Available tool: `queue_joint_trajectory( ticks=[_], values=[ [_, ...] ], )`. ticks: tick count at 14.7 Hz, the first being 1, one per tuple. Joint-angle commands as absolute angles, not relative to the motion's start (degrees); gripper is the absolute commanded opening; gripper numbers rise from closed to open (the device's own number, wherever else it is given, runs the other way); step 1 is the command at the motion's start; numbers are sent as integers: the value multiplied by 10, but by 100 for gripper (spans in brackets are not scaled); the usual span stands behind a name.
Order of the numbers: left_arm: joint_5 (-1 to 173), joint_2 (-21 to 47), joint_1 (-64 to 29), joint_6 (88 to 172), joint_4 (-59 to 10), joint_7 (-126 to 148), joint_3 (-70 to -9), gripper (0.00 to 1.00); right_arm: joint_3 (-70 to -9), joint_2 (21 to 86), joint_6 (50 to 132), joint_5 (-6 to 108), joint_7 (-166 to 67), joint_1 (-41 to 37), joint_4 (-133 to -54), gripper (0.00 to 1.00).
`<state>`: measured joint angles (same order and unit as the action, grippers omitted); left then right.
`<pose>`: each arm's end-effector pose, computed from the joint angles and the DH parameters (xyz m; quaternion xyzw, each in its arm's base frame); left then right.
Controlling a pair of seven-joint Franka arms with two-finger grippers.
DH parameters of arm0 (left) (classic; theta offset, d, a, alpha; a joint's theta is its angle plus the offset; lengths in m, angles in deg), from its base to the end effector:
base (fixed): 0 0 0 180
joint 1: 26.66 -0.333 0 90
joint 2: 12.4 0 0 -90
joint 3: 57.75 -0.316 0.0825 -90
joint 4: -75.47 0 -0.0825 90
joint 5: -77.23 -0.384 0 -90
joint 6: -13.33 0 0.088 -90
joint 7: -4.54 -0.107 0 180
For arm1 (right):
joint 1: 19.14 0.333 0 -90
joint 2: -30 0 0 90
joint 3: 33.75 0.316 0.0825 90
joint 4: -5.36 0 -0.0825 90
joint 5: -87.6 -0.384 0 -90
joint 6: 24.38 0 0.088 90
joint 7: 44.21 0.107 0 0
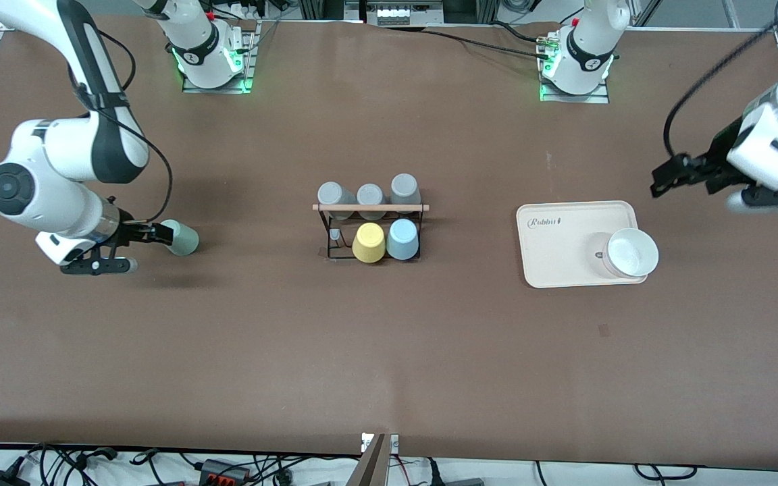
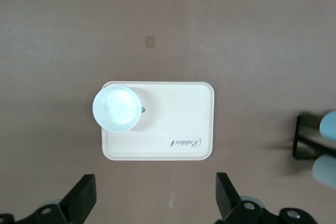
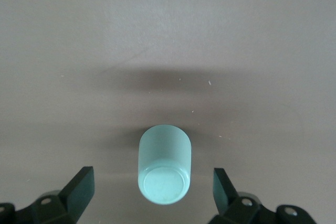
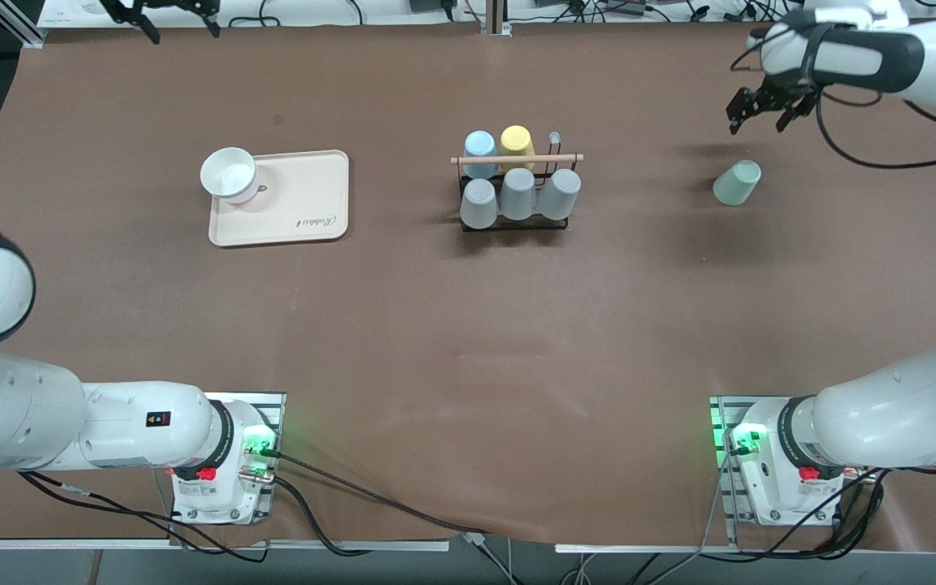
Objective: Hang scattered cups on rack with three cups
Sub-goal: 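Grasp the lone light blue cup with the right gripper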
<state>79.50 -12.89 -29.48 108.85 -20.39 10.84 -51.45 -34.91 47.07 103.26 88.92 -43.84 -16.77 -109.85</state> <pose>0.5569 -0.0380 0.5892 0.9995 0.0265 -0.0004 0.0193 0.5902 0.0121 0.2998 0.9990 0.0150 -0.0403 0.0124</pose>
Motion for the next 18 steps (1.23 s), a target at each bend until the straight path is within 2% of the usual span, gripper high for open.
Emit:
queue_joint_trajectory(
  ticks=[1,3,11,14,15,16,17,18],
  values=[
    [774,-174,-285,1091,-244,39,-541,100,-350,458,1138,894,-416,-168,-1186,100],
    [771,-187,-285,1086,-247,15,-557,100,-350,466,1181,894,-416,-168,-1206,100],
    [764,-199,-298,1083,-245,12,-560,100,-351,494,1184,894,-376,-173,-1213,100],
    [768,-186,-298,1058,-197,13,-560,100,-351,498,1182,894,-376,-173,-1213,100],
    [767,-179,-298,1041,-180,14,-560,100,-351,495,1180,894,-377,-173,-1213,93],
    [768,-172,-298,1034,-166,14,-560,100,-351,492,1168,893,-375,-171,-1210,59],
    [769,-172,-298,1032,-159,15,-560,100,-350,488,1155,894,-375,-171,-1204,40],
    [769,-175,-298,1014,-158,14,-559,100,-350,482,1147,894,-381,-170,-1195,34]
  ],
)
